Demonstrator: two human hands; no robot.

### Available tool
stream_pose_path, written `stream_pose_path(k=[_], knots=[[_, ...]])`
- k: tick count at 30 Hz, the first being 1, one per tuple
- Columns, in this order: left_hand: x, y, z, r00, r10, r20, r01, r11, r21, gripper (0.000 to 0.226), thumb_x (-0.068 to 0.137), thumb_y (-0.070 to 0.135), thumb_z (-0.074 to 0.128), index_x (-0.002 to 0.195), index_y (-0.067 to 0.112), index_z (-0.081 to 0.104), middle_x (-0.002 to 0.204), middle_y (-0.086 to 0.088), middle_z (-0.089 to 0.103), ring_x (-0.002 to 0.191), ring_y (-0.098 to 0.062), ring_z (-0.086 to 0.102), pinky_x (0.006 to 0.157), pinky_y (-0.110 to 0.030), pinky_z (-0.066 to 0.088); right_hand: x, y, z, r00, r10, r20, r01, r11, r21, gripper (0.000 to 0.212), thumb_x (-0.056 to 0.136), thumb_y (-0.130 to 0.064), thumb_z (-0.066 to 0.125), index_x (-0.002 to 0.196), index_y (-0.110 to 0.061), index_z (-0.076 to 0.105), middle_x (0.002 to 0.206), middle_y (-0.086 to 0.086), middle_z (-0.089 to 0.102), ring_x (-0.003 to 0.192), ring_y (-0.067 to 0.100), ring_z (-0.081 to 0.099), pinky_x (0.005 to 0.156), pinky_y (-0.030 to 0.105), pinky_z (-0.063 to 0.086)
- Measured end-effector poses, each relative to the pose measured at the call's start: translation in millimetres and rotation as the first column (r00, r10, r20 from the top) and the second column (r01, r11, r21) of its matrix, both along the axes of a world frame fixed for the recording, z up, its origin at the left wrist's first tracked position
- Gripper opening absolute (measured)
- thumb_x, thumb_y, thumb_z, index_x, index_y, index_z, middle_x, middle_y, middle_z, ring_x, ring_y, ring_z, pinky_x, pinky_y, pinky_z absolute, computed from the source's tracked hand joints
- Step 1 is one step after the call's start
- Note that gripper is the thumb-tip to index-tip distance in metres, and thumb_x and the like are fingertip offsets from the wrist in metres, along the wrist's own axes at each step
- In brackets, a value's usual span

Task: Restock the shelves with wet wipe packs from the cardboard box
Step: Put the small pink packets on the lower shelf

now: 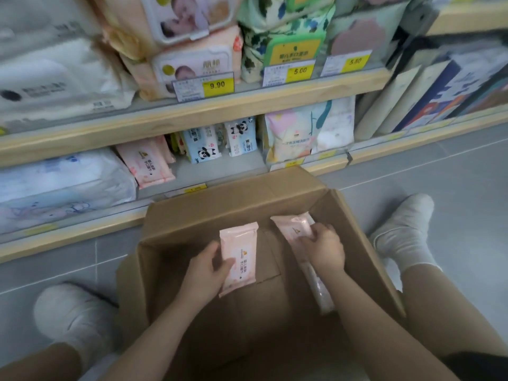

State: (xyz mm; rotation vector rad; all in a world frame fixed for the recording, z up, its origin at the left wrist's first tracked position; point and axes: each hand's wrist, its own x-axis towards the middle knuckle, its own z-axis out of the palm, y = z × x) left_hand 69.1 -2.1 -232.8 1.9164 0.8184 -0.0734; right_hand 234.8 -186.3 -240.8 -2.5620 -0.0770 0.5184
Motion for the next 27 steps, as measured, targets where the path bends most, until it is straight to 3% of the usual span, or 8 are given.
stream_pose_path(k=[3,6,10,12,14,17,22,27], knots=[[-7,5,24,0.999,-0.006,0.044,0.004,0.999,0.032,0.023,0.088,0.021,0.062,0.108,0.023,0.051,0.116,0.008,0.059,0.095,-0.001,0.052,0.061,-0.007,0.038,-2,-2,29,1.0,0.01,-0.005,-0.009,0.982,0.19,0.012,0.083,-0.021,0.068,0.09,-0.014,0.061,0.096,0.006,0.06,0.074,0.018,0.055,0.051,0.017,0.035],[-20,9,47,0.995,0.021,0.094,-0.02,1.0,-0.008,0.026,0.088,0.02,0.062,0.111,0.025,0.05,0.124,0.005,0.058,0.101,-0.002,0.051,0.062,-0.008,0.041,-7,-2,58,0.998,0.06,-0.024,-0.048,0.94,0.338,0.014,0.081,-0.023,0.071,0.089,-0.016,0.061,0.091,0.001,0.065,0.078,0.018,0.062,0.056,0.02,0.042],[-41,23,79,0.987,0.06,0.149,-0.052,0.997,-0.053,0.025,0.088,0.02,0.062,0.111,0.024,0.053,0.123,0.005,0.062,0.107,-0.01,0.06,0.063,-0.012,0.047,-13,10,98,0.995,0.098,-0.031,-0.073,0.886,0.458,0.015,0.08,-0.021,0.073,0.088,-0.013,0.063,0.088,0.005,0.07,0.073,0.031,0.068,0.061,0.046,0.055],[-53,37,96,0.98,0.084,0.178,-0.078,0.996,-0.043,0.025,0.087,0.019,0.063,0.108,0.026,0.054,0.118,0.006,0.064,0.104,-0.009,0.062,0.069,-0.014,0.049,-17,25,112,0.992,0.121,-0.019,-0.096,0.862,0.498,0.018,0.079,-0.017,0.074,0.092,-0.009,0.065,0.092,0.006,0.071,0.08,0.027,0.069,0.067,0.045,0.055],[-68,56,113,0.969,0.127,0.211,-0.118,0.991,-0.055,0.024,0.086,0.017,0.064,0.104,0.03,0.054,0.113,0.006,0.066,0.101,-0.012,0.063,0.078,-0.027,0.054,-22,47,120,0.99,0.139,-0.037,-0.096,0.832,0.547,0.019,0.076,-0.013,0.077,0.091,-0.007,0.066,0.093,0.008,0.072,0.086,0.025,0.069,0.076,0.041,0.056],[-93,89,134,0.949,0.184,0.257,-0.178,0.983,-0.044,0.024,0.086,0.014,0.064,0.093,0.035,0.055,0.098,0.007,0.068,0.091,-0.015,0.066,0.076,-0.039,0.057,-32,89,127,0.976,0.215,-0.022,-0.166,0.812,0.56,0.017,0.075,-0.017,0.078,0.088,-0.014,0.067,0.093,0.004,0.073,0.089,0.024,0.069,0.083,0.046,0.055],[-134,137,143,0.912,0.316,0.261,-0.311,0.948,-0.062,0.024,0.086,0.008,0.063,0.093,0.03,0.057,0.092,-0.008,0.069,0.086,-0.029,0.067,0.076,-0.05,0.056,-49,169,127,0.931,0.36,0.063,-0.336,0.774,0.537,0.016,0.086,-0.022,0.068,0.099,-0.014,0.063,0.092,-0.004,0.064,0.078,0.01,0.063,0.06,0.019,0.045],[-149,164,116,0.844,0.466,0.264,-0.448,0.885,-0.129,0.015,0.086,0.002,0.061,0.096,0.013,0.059,0.093,-0.018,0.068,0.076,-0.03,0.064,0.078,-0.052,0.055,-46,236,98,0.908,0.403,0.11,-0.399,0.758,0.517,0.01,0.09,-0.018,0.062,0.098,-0.012,0.057,0.09,0.0,0.058,0.063,0.007,0.057,0.059,0.022,0.046]])
